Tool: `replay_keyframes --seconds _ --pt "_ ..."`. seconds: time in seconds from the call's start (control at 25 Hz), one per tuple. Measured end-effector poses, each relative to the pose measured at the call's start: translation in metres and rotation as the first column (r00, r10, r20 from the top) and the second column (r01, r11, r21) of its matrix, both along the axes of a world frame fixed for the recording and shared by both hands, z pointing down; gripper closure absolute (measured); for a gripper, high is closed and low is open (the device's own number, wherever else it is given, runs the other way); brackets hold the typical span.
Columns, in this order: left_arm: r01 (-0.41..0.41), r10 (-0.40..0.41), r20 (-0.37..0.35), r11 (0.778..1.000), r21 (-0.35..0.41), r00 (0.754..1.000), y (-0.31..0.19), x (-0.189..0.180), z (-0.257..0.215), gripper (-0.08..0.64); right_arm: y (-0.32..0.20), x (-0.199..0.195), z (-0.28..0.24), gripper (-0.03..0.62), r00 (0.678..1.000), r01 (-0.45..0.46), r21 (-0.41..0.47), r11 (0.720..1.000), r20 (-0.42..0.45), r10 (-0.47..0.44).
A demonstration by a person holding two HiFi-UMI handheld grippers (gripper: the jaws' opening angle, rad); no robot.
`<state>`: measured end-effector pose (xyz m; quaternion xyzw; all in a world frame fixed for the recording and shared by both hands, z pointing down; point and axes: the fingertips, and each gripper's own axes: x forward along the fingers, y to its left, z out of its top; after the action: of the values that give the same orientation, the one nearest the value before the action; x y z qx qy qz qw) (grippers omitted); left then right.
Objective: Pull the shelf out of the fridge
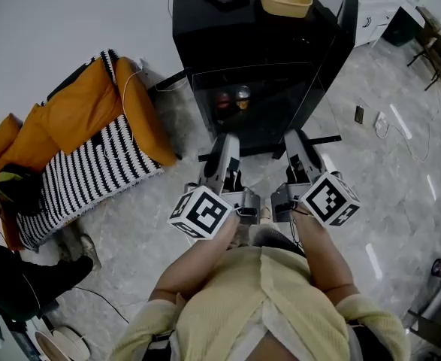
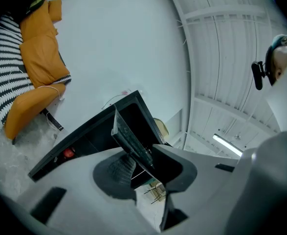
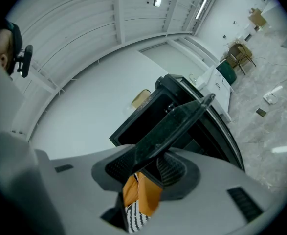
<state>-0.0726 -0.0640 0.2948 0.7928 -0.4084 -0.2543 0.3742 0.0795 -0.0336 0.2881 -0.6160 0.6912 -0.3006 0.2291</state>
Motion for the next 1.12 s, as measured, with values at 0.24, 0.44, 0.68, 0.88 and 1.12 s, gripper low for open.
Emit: replay_keyframes --seconds 0.24,0.44,0.68,0.88,1.12 --pt "-0.004 0.004 0.021 1.0 0.017 1.0 0.011 -0.01 -0.003 0.453 0.011 -0.01 -0.002 0.456 1.0 -0.002 0.006 1.0 0.002 0.002" --pt "0.004 -0.004 0.013 1.0 0.015 1.0 0.022 -0.022 -0.001 0.451 0.02 -0.022 -0.003 0.456 1.0 0.016 0.015 1.0 -0.01 -0.016" --pt "0.014 -0.014 0.019 1.0 0.017 1.0 0.03 -0.031 -0.004 0.453 0.025 -0.031 -0.003 0.456 1.0 0.031 0.021 0.999 -0.007 -0.031" --pt "0.017 -0.018 0.027 0.999 0.03 0.999 0.032 -0.034 -0.005 0.451 0.028 -0.034 -0.005 0.454 0.999 0.035 0.031 0.999 -0.01 -0.035" --pt "0.022 -0.022 0.029 0.999 0.024 0.999 0.034 -0.033 -0.006 0.451 0.029 -0.033 -0.003 0.454 0.999 0.035 0.023 0.999 0.004 -0.035"
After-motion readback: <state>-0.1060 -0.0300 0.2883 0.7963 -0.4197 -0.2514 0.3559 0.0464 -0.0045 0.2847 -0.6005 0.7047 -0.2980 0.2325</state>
